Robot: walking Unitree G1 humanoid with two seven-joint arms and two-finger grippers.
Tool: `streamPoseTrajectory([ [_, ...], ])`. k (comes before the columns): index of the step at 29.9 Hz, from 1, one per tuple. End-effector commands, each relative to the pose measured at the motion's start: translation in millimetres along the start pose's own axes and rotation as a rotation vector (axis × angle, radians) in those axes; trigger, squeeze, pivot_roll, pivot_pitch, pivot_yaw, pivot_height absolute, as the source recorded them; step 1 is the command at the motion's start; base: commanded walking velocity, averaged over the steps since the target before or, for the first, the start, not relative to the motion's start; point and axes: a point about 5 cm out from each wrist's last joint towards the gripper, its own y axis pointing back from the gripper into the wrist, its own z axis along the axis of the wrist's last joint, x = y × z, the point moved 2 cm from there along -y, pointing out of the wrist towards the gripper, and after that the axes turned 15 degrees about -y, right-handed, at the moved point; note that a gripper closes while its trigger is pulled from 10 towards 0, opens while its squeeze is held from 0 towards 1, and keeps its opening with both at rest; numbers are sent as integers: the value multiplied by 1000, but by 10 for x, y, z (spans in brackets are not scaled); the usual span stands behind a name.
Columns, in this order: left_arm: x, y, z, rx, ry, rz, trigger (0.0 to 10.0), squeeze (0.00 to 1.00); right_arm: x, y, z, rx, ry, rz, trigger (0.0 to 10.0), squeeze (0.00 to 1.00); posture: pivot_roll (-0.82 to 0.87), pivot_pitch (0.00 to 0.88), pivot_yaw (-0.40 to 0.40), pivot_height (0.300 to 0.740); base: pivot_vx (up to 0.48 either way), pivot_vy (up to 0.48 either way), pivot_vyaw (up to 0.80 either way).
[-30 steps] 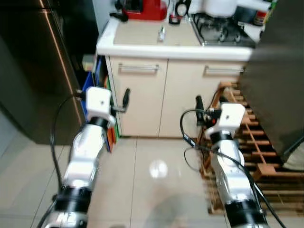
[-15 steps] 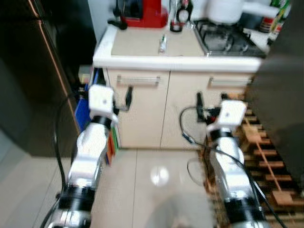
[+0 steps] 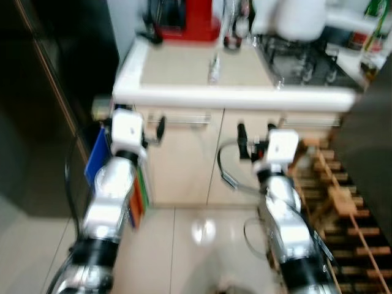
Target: Restocking fridge
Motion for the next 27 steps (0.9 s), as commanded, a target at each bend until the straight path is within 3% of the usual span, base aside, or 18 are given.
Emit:
streamPoseTrajectory([
  [1, 108, 16, -26, 8, -49, 12, 10000, 0, 40, 18, 9, -2, 2, 11, 10000, 0, -28, 0, -5, 732, 0, 0, 0],
  [7, 49, 0, -103, 62, 5, -11, 10000, 0, 28, 51, -62, 43, -5, 19, 10000, 0, -36, 0, -1, 732, 0, 0, -528],
  [17, -71, 35, -31, 0, 73, -99, 10000, 0, 15, 14, -30, 40, -10, 19, 10000, 0, -36, 0, -3, 732, 0, 0, -668],
  [27, -61, 29, -3, -32, 88, -154, 10000, 0, 21, 5, -53, 45, -12, 14, 10000, 0, -36, 0, 1, 732, 0, 480, -682],
])
